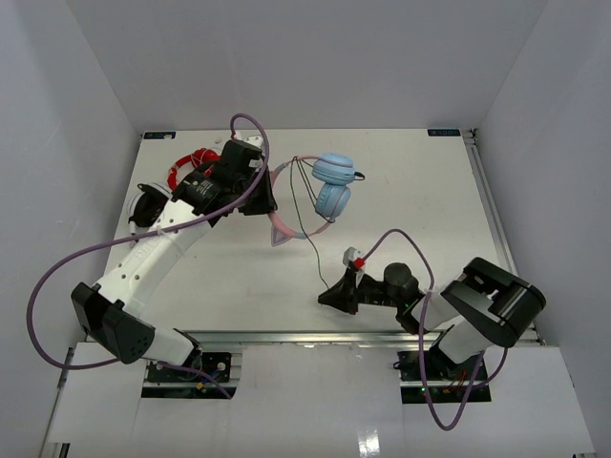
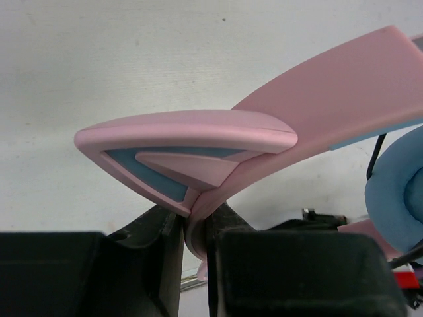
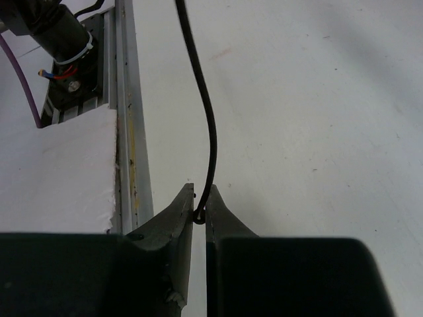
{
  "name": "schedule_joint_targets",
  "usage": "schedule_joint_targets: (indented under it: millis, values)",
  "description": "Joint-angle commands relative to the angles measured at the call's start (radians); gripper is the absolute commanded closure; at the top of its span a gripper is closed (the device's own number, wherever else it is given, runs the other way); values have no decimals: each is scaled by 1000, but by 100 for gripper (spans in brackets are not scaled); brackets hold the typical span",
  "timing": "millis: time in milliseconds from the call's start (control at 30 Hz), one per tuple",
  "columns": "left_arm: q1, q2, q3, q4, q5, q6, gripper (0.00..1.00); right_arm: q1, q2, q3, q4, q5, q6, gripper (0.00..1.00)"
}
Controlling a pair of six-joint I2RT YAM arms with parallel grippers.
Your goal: Wrap the headphones
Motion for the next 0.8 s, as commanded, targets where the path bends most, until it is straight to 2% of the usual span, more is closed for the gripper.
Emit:
schedule_joint_targets:
  millis: [0, 167, 433, 567, 767]
  values:
    - [28, -17, 79, 6, -121, -33, 100, 7, -94, -90, 592, 60, -69, 92]
    - [30, -12, 121, -37, -250, -44, 100, 7, -188, -188, 592, 96, -107, 92]
    - [35, -2, 128, -69, -358, -51, 100, 7, -356, -293, 592, 126, -122, 92]
    - [46, -3, 120, -63, -342, -54, 100, 7, -463, -337, 566, 185, -149, 92]
    - [48, -42, 94, -26, -221, -42, 100, 5, -510, -306, 386, 304, -207, 92]
